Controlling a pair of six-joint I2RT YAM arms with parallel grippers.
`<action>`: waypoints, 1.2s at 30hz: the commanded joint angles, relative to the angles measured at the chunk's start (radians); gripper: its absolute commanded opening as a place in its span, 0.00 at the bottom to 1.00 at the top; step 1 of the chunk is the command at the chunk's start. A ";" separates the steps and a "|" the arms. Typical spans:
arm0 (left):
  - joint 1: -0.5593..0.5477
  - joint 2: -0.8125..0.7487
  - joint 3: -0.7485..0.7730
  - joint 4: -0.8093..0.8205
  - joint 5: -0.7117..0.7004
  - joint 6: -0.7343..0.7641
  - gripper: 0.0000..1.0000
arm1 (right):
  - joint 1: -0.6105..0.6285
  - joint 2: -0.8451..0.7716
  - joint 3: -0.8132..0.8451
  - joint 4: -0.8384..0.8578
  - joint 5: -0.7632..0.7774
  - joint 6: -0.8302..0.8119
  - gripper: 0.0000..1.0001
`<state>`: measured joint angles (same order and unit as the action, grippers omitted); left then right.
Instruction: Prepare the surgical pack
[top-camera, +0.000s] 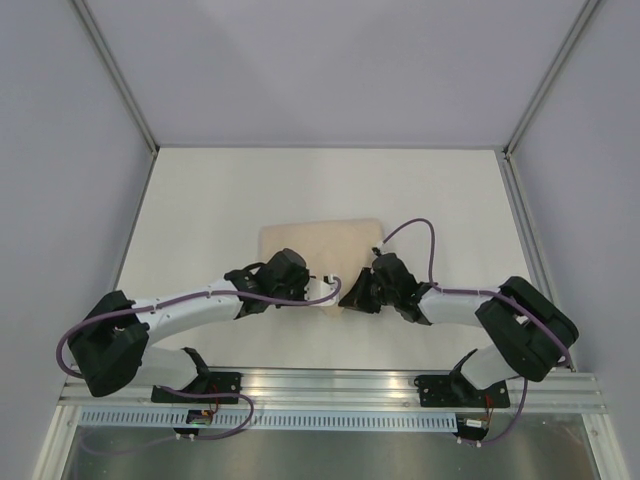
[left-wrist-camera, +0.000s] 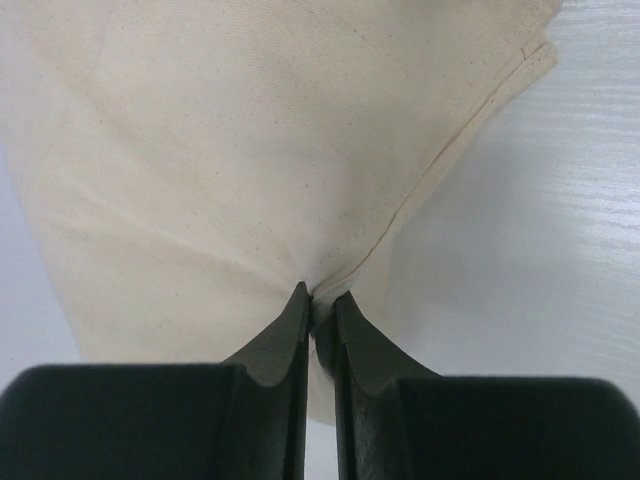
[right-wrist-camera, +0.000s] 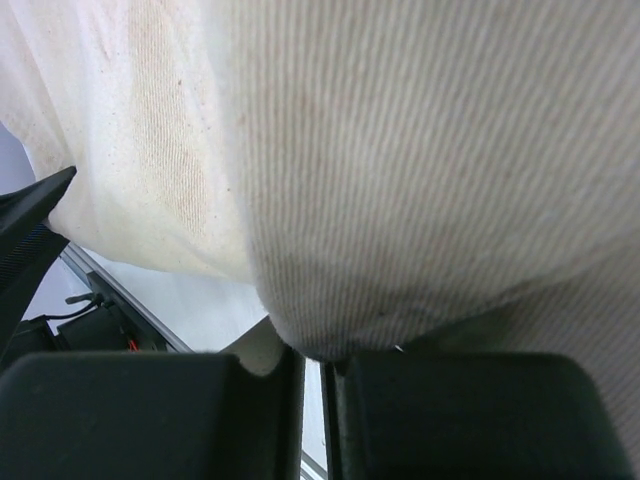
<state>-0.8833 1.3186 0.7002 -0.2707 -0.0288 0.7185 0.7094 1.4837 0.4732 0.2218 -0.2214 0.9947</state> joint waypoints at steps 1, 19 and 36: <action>-0.003 0.001 0.054 -0.001 0.001 -0.020 0.15 | -0.002 -0.033 0.025 -0.016 0.056 -0.011 0.08; -0.003 -0.015 0.096 -0.036 0.038 -0.062 0.00 | -0.002 -0.166 0.027 -0.179 0.100 -0.044 0.42; -0.003 -0.019 0.110 -0.051 0.058 -0.083 0.00 | 0.059 -0.322 0.074 -0.241 0.097 -0.025 0.00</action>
<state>-0.8829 1.3193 0.7616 -0.3321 -0.0074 0.6640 0.7647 1.0935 0.5144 -0.1715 -0.0971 0.9539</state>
